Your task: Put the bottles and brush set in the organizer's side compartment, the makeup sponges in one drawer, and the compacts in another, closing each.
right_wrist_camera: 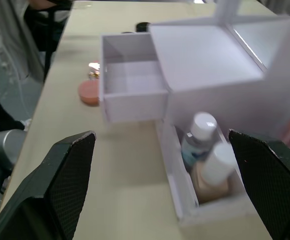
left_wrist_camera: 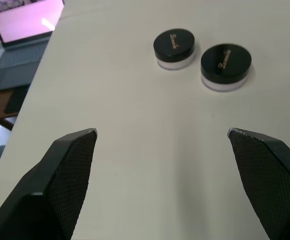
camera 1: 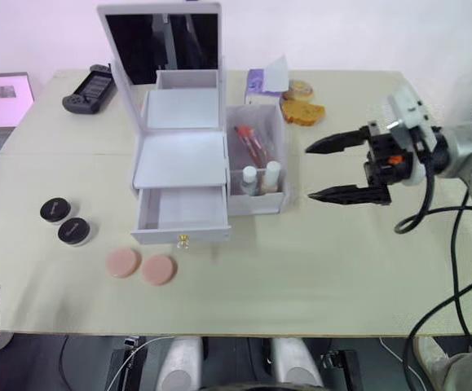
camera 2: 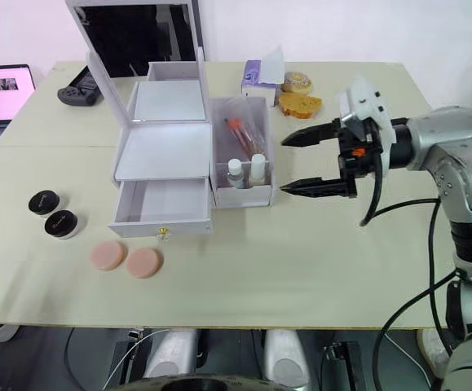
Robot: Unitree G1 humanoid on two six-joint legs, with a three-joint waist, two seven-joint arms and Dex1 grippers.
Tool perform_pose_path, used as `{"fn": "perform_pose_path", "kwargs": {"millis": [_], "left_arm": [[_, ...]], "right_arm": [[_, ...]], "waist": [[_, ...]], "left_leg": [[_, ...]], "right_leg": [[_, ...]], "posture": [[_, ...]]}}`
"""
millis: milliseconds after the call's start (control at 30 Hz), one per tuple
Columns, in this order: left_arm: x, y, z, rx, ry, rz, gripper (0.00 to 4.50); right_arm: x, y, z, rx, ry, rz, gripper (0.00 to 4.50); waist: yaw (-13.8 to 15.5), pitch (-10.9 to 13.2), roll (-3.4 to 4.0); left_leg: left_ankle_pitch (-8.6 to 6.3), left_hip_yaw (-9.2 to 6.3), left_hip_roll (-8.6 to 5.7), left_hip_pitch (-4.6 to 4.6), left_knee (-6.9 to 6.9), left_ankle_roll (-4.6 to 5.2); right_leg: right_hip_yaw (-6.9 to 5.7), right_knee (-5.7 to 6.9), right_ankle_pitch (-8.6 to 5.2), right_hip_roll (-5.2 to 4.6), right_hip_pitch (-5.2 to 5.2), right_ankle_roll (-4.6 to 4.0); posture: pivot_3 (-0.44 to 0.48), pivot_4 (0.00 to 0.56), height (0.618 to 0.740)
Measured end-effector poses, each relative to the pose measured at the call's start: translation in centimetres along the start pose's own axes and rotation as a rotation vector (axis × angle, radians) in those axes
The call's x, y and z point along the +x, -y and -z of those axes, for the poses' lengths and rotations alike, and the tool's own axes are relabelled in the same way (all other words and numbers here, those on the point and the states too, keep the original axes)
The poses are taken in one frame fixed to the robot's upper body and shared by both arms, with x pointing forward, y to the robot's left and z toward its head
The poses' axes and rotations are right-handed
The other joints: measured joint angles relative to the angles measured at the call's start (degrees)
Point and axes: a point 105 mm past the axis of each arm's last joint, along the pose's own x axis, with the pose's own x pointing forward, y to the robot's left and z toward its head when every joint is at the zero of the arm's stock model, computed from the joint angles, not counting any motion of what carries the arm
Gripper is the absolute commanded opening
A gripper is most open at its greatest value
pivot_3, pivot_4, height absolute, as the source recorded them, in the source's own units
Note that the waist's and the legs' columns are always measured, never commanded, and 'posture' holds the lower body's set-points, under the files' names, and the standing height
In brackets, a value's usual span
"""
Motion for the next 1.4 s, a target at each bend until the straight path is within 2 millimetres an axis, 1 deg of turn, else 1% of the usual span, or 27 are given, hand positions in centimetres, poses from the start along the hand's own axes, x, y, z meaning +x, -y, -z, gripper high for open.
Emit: {"fn": "perform_pose_path", "kwargs": {"millis": [100,167,233,300,367,400,500,633,700,733,867,933,1000,1067,1133,1233,1300,1400], "left_arm": [[0.4,-1.8,0.2,0.008,0.025,0.007,4.4],[0.6,-3.1,-0.2,0.002,0.053,0.0,4.4],[1.0,-3.7,-1.2,0.004,0.082,0.035,4.4],[1.9,-4.2,-2.6,0.019,0.124,0.096,4.4],[2.6,-4.4,-4.4,0.049,0.202,0.161,4.4],[3.0,-4.4,-4.9,0.059,0.228,0.193,4.4],[3.6,-4.8,-5.3,0.065,0.247,0.238,4.4],[3.9,-6.0,-4.8,0.052,0.225,0.254,4.4],[4.1,-6.1,-4.9,0.054,0.222,0.272,4.4],[4.4,-5.8,-5.0,0.06,0.224,0.294,4.4],[5.0,-5.1,-5.1,0.054,0.216,0.34,4.4],[5.0,-4.8,-4.9,0.051,0.205,0.357,4.4],[4.9,-4.0,-4.6,0.047,0.2,0.379,4.4],[4.7,-2.9,-4.2,0.038,0.194,0.396,4.4],[4.3,-1.3,-4.1,0.027,0.2,0.417,4.4],[3.2,2.2,-4.1,0.001,0.218,0.463,4.4],[2.1,4.4,-3.8,-0.017,0.216,0.482,4.4],[0.9,7.1,-3.4,-0.029,0.204,0.503,4.4]], "right_arm": [[-1.8,1.0,1.8,0.037,-0.015,0.083,4.5],[-2.7,1.4,2.9,0.068,-0.017,0.129,4.5],[-3.4,1.5,4.0,0.094,-0.025,0.162,4.5],[-4.2,1.6,5.1,0.111,-0.03,0.2,4.5],[-5.3,1.5,6.4,0.137,-0.046,0.242,4.5],[-5.8,1.3,6.9,0.149,-0.057,0.261,4.5],[-7.6,1.1,7.7,0.168,-0.078,0.322,4.5],[-10.4,0.2,8.4,0.197,-0.122,0.382,4.5],[-10.9,-0.1,8.5,0.21,-0.121,0.396,4.5],[-11.0,-0.1,8.4,0.214,-0.115,0.397,4.5],[-10.7,0.0,8.0,0.203,-0.108,0.391,4.5],[-10.2,0.2,7.6,0.196,-0.084,0.382,4.5],[-9.0,0.5,6.6,0.179,-0.036,0.352,4.5],[-7.4,0.8,5.4,0.161,0.013,0.306,4.5],[-5.9,0.7,3.9,0.139,0.039,0.249,4.5],[-3.5,0.1,1.3,0.092,0.076,0.135,4.5],[-1.9,-0.7,0.4,0.072,0.072,0.061,4.5],[0.1,-1.6,-0.5,0.067,0.065,-0.019,4.5]], "waist": [[0.17,-0.01,0.0],[0.05,-0.02,-0.03],[-0.02,-0.02,-0.02],[0.09,-0.01,0.02],[0.12,-0.01,0.04],[0.05,0.0,0.07],[-0.44,0.01,0.13],[-1.26,0.01,0.12],[-1.71,0.01,0.13],[-1.88,0.0,0.14],[-2.17,0.0,0.15],[-2.26,0.0,0.15],[-2.46,0.0,0.16],[-2.78,0.0,0.16],[-2.77,0.02,0.18],[-2.53,0.01,0.12],[-2.29,0.01,0.1],[-1.51,0.0,0.1]], "left_leg": [[0.0,-0.02,0.0,0.05,-0.02,0.0],[0.0,-0.02,0.03,0.07,-0.02,0.0],[0.0,-0.01,0.03,0.07,-0.02,0.0],[0.0,-0.01,0.03,0.08,-0.03,0.0],[0.0,0.0,0.03,0.08,-0.02,-0.01],[0.01,0.01,0.03,0.08,-0.04,-0.01],[0.01,0.06,0.03,0.08,-0.08,0.0],[0.01,0.04,0.04,0.13,-0.09,0.01],[0.01,0.05,0.06,0.2,-0.08,0.01],[0.02,0.05,0.06,0.24,-0.07,0.01],[0.02,0.05,0.08,0.24,-0.08,0.01],[0.02,0.05,0.08,0.23,-0.08,0.01],[0.02,0.06,0.09,0.23,-0.08,0.01],[0.02,0.05,0.11,0.23,-0.08,0.01],[0.02,0.04,0.12,0.19,-0.07,0.01],[0.01,0.04,0.12,0.15,-0.03,0.01],[0.01,0.05,0.12,0.14,-0.01,0.01],[0.01,0.07,0.12,0.14,0.07,0.01]], "right_leg": [[-0.01,0.08,0.0,0.0,0.0,0.0],[-0.01,0.15,0.0,0.0,-0.02,0.0],[-0.01,0.19,0.0,0.0,-0.03,0.0],[-0.01,0.24,0.0,0.0,-0.04,0.0],[-0.01,0.25,0.0,0.0,-0.05,0.0],[0.0,0.25,0.0,0.0,-0.05,0.01],[0.03,0.36,-0.01,0.0,-0.12,0.05],[0.03,0.69,-0.05,0.01,-0.23,0.09],[0.05,0.74,-0.05,0.01,-0.22,0.08],[0.06,0.77,-0.04,0.01,-0.21,0.08],[0.07,0.79,-0.04,0.02,-0.21,0.08],[0.08,0.77,-0.03,0.02,-0.21,0.1],[0.1,0.78,-0.03,0.02,-0.21,0.11],[0.1,0.79,-0.02,0.03,-0.23,0.13],[0.11,0.77,0.01,0.02,-0.24,0.18],[0.13,0.72,0.05,0.03,-0.25,0.24],[0.14,0.71,-0.01,0.02,-0.24,0.13],[0.14,0.71,-0.03,0.03,-0.24,0.08]], "posture": [[0.0,0.15,0.74],[0.0,0.15,0.74],[0.0,0.15,0.74],[0.0,0.15,0.74],[0.0,0.15,0.74],[0.0,0.15,0.74],[0.0,0.15,0.74],[0.0,0.15,0.74],[0.0,0.15,0.74],[0.0,0.15,0.74],[0.0,0.15,0.74],[0.0,0.15,0.74],[0.0,0.15,0.74],[0.0,0.15,0.74],[0.0,0.15,0.74],[0.0,0.15,0.74],[0.0,0.15,0.74],[0.0,0.15,0.74]]}}
